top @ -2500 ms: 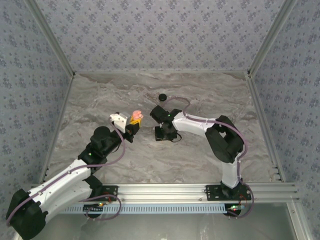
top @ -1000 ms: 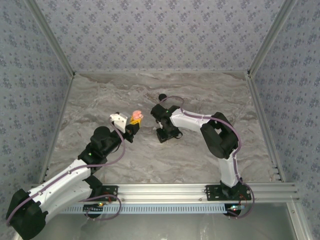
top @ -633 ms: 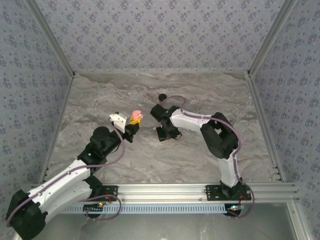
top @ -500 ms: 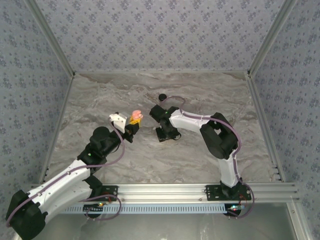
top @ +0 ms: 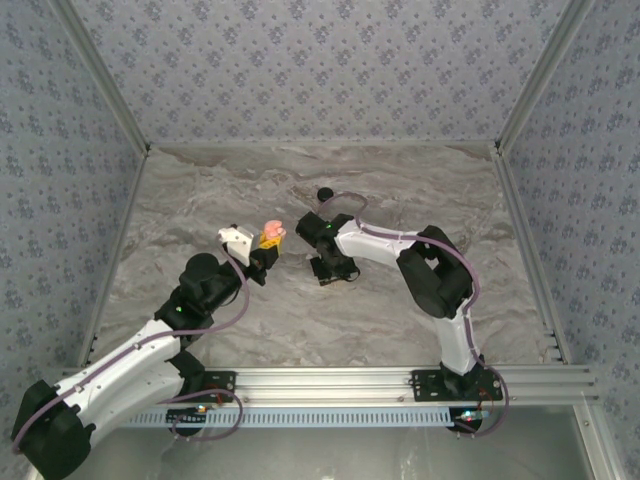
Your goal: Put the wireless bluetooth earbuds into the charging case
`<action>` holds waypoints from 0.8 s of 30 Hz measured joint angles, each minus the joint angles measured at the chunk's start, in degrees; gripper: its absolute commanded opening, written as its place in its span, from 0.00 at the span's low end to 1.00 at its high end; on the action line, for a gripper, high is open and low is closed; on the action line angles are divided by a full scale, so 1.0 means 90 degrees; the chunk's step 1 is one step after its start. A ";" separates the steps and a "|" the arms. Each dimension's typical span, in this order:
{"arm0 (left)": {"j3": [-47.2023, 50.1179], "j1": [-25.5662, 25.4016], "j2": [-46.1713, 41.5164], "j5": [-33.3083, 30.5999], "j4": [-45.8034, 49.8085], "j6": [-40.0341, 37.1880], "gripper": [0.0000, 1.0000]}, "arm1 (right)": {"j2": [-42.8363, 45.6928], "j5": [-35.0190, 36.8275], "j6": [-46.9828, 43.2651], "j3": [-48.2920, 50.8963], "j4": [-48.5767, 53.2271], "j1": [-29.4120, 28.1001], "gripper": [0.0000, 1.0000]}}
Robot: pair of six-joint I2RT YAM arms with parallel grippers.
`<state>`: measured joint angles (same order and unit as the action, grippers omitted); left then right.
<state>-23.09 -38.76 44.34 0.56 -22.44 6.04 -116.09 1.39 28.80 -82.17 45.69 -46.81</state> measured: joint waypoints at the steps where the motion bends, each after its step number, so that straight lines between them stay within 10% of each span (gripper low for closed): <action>1: 0.0002 0.0000 0.0000 0.0000 0.0002 0.0000 0.06 | -0.0010 0.0007 0.0019 -0.0012 0.0002 0.0000 0.33; 24: 0.0000 0.0000 0.0000 0.0000 0.0000 0.0000 0.06 | -0.0066 -0.0267 0.0355 -0.0073 0.0024 0.0146 0.31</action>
<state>-23.09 -38.76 44.34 0.56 -22.44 6.04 -116.68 -1.02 31.99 -82.83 45.91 -45.50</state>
